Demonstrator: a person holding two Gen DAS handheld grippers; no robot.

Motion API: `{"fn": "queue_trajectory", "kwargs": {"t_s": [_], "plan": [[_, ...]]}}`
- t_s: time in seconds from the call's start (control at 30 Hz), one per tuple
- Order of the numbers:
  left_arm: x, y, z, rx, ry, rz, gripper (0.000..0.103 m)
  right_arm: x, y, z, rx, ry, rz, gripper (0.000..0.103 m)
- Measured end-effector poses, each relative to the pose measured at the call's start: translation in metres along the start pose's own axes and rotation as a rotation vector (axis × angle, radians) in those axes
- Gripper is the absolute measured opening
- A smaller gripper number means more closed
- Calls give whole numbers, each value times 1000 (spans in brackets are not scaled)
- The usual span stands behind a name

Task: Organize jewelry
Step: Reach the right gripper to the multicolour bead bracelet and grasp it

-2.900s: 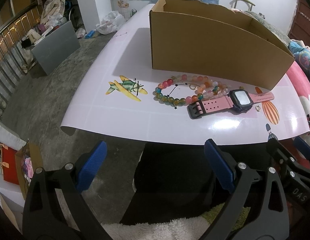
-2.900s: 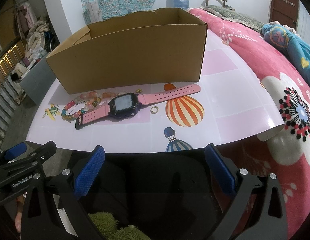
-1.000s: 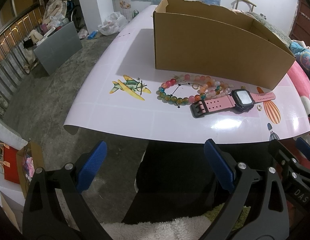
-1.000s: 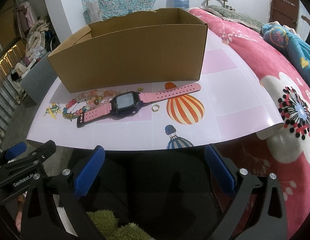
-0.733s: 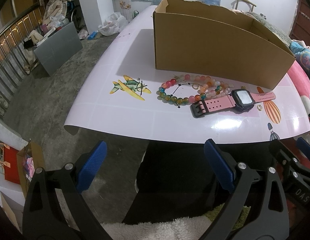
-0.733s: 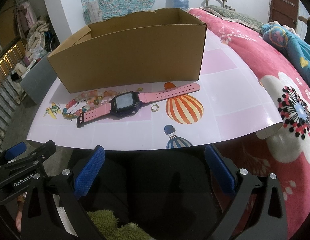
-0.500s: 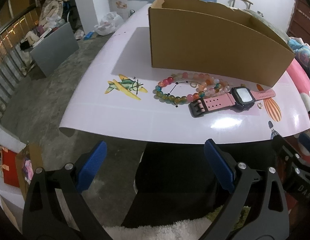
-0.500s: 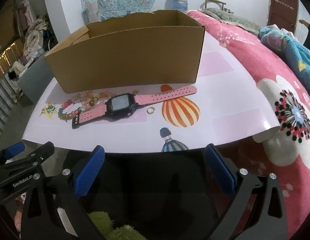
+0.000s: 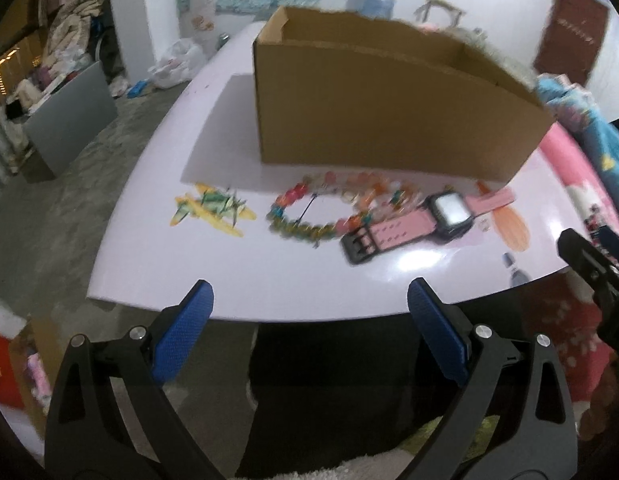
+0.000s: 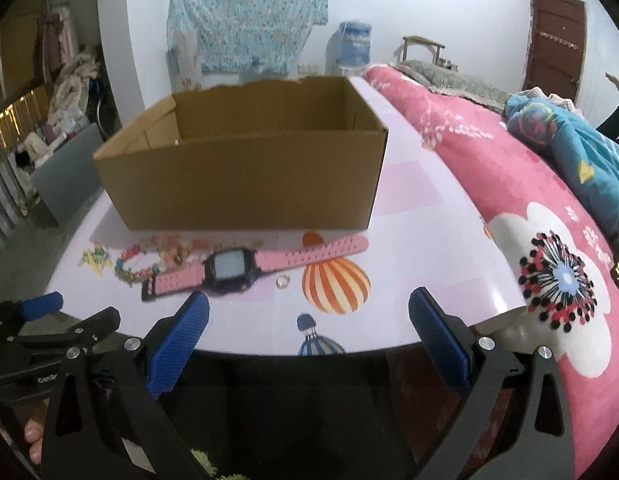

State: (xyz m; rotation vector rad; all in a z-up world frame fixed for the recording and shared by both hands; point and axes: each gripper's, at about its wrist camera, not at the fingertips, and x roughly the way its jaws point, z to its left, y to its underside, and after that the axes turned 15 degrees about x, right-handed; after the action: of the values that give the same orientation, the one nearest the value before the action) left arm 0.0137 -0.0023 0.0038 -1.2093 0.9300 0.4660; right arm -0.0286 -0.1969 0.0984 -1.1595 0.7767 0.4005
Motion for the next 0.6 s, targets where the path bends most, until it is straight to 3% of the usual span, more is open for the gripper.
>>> {"fn": "queue_trajectory", "kwargs": {"t_s": [0.23,0.43,0.6], "plan": [[-13,-1,17,-53,124,-146,94,-8,-8,-5,7,2,-45,97],[-18,-1,24,-72,215,-178,95,-22,-8,-4,-55,9,-84,97],[-11,7,30,-89,292,-159,95,-15,0,-5,-73,-22,-29,97]]}}
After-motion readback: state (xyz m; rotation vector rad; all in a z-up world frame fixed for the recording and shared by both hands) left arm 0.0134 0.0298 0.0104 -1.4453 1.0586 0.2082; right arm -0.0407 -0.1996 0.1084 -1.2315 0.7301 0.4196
